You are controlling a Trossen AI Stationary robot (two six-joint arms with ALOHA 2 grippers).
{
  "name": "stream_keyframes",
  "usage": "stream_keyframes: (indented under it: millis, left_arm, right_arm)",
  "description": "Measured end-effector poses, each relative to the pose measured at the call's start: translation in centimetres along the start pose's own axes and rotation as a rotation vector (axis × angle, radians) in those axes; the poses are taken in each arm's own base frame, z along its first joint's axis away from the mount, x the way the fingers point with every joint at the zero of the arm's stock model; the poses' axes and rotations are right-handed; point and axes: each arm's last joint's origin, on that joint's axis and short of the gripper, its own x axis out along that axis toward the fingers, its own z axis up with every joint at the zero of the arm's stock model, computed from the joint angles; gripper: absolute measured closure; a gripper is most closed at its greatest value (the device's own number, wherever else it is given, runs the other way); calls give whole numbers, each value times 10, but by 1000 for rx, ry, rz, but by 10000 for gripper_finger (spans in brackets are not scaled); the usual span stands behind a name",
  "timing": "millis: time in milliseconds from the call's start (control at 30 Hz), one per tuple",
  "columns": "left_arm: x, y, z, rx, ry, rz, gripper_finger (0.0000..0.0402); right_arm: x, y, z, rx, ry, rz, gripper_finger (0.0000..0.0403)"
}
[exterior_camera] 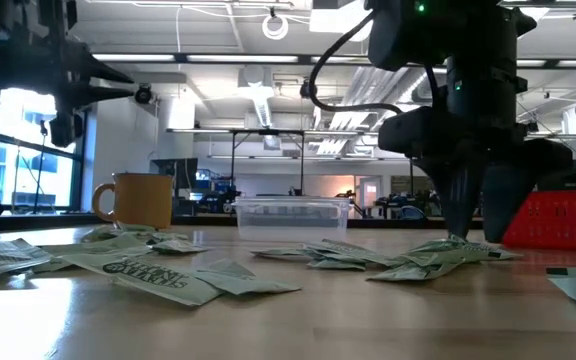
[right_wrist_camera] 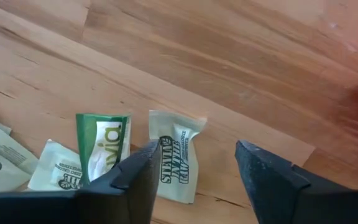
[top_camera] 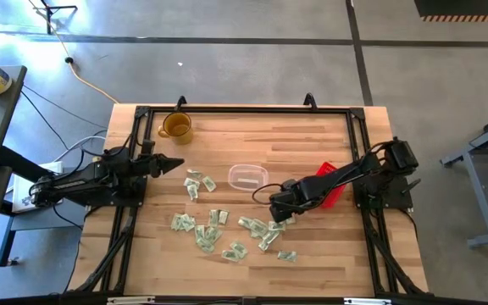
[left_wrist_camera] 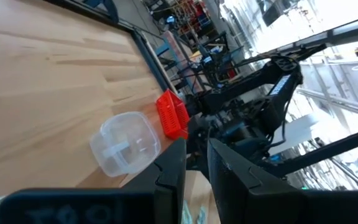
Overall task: Pick and place items into bin
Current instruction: Put the white stevia packet into the transparent bin
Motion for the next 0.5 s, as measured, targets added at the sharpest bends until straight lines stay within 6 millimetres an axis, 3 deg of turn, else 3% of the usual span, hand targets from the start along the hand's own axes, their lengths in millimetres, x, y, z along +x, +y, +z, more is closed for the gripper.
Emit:
stream_keyframes:
  millis: [200,500]
  left_arm:
    - [0,0,0,0,1,4,300]
    - [0,0,0,0,-1,6,300]
  right_arm:
    - [0,0,0,-10,0,1,228]
    - [0,0,0,-35,0,4,217]
